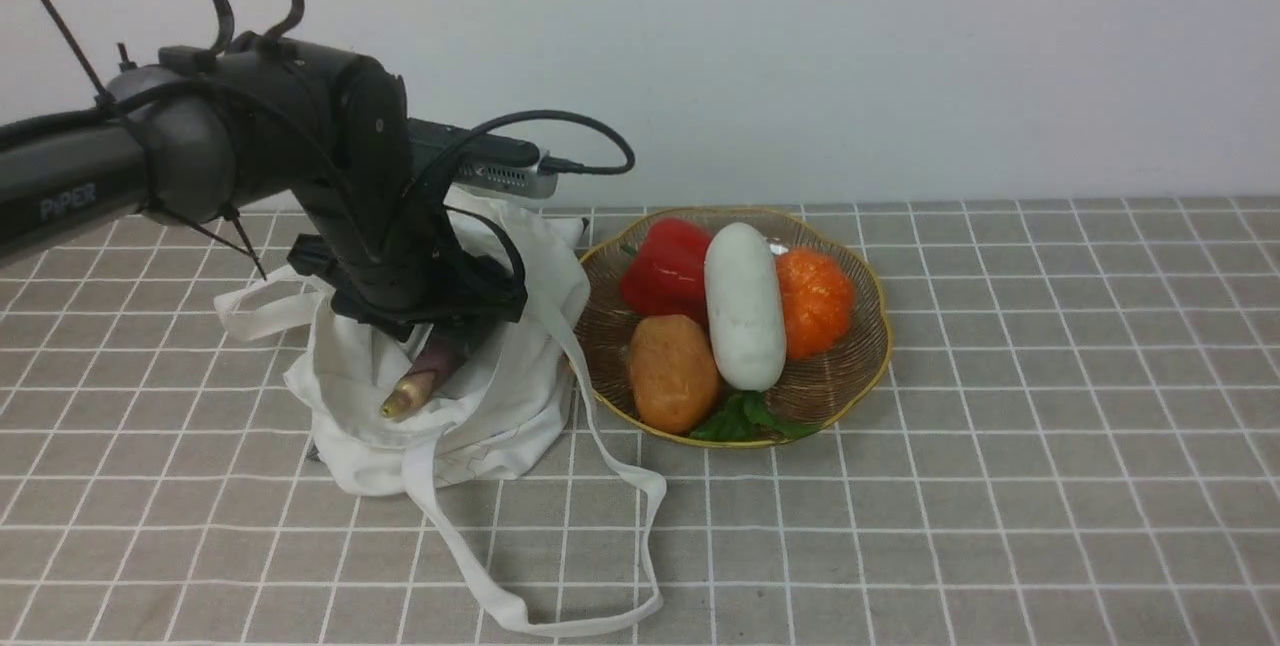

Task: Take vegetables from bag on grey coffee tablecloth place on plate.
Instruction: 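Reach into the bag and grasp a vegetable inside it with the left gripper, then take the eggplant out of the bag and place it in the plate with the left gripper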

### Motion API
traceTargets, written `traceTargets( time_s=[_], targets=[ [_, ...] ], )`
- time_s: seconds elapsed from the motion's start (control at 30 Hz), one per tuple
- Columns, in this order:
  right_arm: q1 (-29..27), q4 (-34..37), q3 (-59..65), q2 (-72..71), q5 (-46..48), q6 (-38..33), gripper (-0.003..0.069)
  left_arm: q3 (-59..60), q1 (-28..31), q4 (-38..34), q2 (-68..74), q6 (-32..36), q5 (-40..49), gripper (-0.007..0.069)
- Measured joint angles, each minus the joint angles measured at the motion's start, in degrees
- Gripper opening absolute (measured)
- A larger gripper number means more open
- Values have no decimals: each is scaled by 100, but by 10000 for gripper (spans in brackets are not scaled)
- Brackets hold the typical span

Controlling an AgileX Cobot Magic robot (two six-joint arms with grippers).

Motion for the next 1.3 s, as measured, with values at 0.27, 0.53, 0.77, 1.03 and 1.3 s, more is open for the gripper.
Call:
traceTargets(
  time_s=[0.27,0.53,0.77,1.03,1.3],
  targets=[
    [0,0,0,0,0,0,-15,0,0,176,499,0,-470,406],
    [0,0,0,0,0,0,-15,-6,0,362,697,0,-823,397],
    [0,0,0,0,0,0,-15,-18,0,459,741,0,-804,164],
    [0,0,0,0,0,0,-15,-18,0,476,323,0,-217,167],
    [0,0,0,0,0,0,-15,-18,-5,486,-163,21,511,167]
  ],
)
